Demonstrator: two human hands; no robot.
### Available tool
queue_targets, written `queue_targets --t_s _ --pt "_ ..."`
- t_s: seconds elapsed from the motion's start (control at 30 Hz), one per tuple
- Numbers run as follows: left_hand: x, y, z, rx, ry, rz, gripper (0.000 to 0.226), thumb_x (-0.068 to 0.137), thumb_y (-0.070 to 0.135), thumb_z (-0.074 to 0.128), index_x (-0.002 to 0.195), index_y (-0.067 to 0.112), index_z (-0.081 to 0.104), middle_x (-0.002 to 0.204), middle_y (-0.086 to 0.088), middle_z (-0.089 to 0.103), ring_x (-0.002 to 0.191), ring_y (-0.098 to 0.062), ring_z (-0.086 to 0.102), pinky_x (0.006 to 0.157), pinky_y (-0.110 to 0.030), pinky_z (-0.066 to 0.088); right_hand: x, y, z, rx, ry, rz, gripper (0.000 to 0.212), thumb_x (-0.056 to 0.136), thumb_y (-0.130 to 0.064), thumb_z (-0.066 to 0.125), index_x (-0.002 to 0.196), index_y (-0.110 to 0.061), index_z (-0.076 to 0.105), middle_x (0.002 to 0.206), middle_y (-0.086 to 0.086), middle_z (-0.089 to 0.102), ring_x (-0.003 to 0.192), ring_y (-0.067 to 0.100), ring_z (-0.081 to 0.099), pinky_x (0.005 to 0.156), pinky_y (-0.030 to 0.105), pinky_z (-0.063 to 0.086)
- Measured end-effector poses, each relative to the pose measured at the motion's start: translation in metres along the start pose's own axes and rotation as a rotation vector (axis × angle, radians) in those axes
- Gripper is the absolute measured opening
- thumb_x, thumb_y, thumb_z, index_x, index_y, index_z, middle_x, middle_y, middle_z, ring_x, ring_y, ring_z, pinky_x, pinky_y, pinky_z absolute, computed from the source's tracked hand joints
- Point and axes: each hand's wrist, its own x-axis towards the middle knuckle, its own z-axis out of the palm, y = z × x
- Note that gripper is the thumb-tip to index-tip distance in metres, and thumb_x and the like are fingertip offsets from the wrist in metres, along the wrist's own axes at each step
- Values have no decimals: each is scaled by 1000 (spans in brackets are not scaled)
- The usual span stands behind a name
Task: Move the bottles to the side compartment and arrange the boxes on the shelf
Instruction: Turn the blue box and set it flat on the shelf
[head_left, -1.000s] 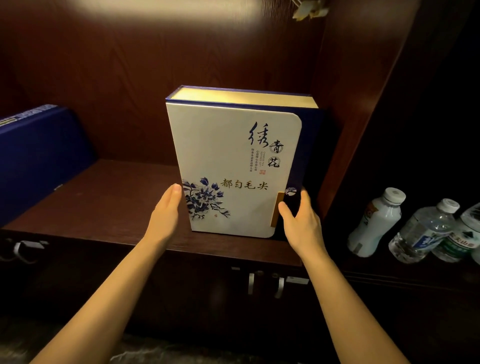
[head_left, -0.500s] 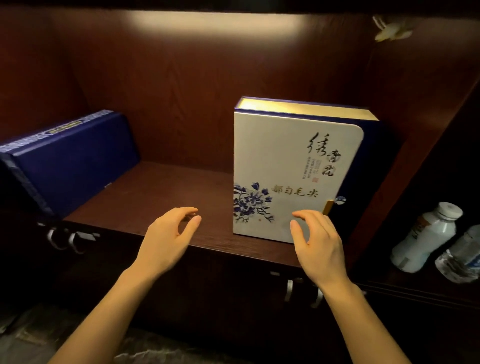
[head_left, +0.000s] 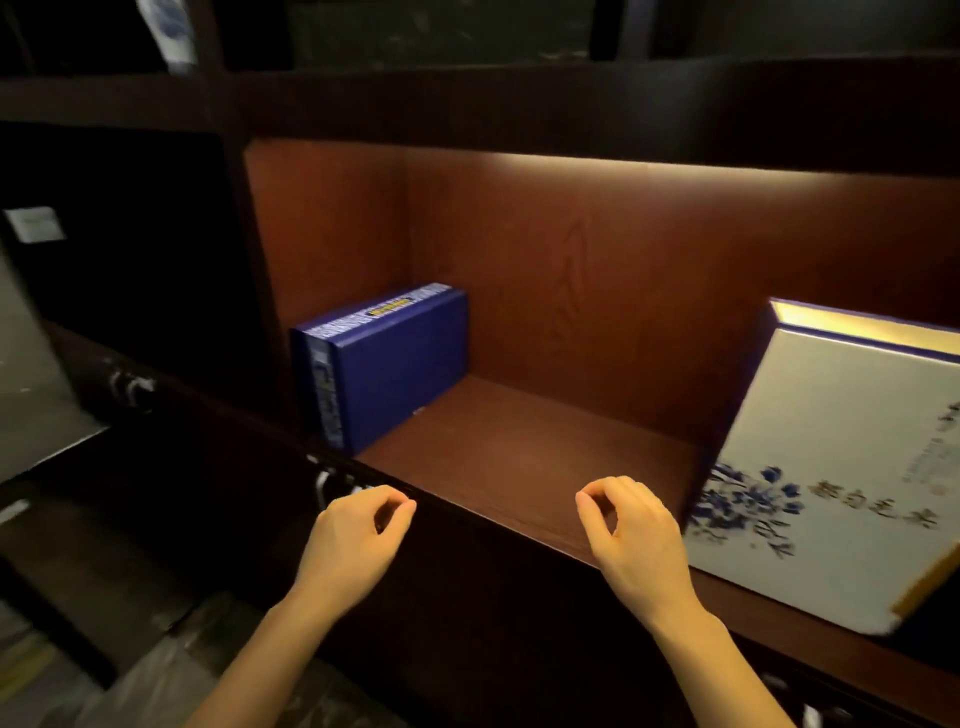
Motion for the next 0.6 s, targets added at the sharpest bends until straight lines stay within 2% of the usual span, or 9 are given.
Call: queue_targets --t_s 0.13,0.27,0.37,0.43,0.5,0.6 --pt "8 -39 -37 33 35 -61 20 93 46 59 74 40 63 67 16 66 66 1 63 57 -20 47 20 -39 41 79 -23 27 12 96 -26 63 84 -26 67 80 -15 64 77 5 60 66 26 50" --pt "26 -70 -63 5 47 -162 20 95 42 58 77 37 65 67 13 68 66 3 64 61 -22 51 46 -68 75 151 -45 72 15 96 -28 63 82 -27 67 76 -14 66 73 3 62 62 16 43" --pt "46 -84 -74 -88 91 -212 21 97 36 58 79 36 67 70 13 69 70 6 64 61 -17 45 68 -83 96 201 -48 109 17 97 -29 62 81 -27 68 76 -15 66 73 3 63 62 17 44" --pt "62 -92 -78 -189 120 -255 21 98 31 58 80 33 70 70 9 71 67 2 67 62 -22 51 85 -92 108 241 -53 130 17 97 -30 61 82 -29 68 76 -15 66 73 5 63 62 19 45" --pt "79 -99 -80 -279 147 -309 20 98 28 59 83 28 72 72 5 73 67 -5 69 70 -33 59 102 -98 119 276 -63 150 17 98 -32 60 82 -31 67 77 -14 66 74 6 63 62 19 46" --pt "105 -105 -81 -346 186 -333 16 97 27 60 86 28 72 78 4 74 74 -10 71 76 -39 61 129 -105 131 328 -56 161 18 98 -32 60 81 -32 66 77 -13 67 75 9 64 62 21 48"
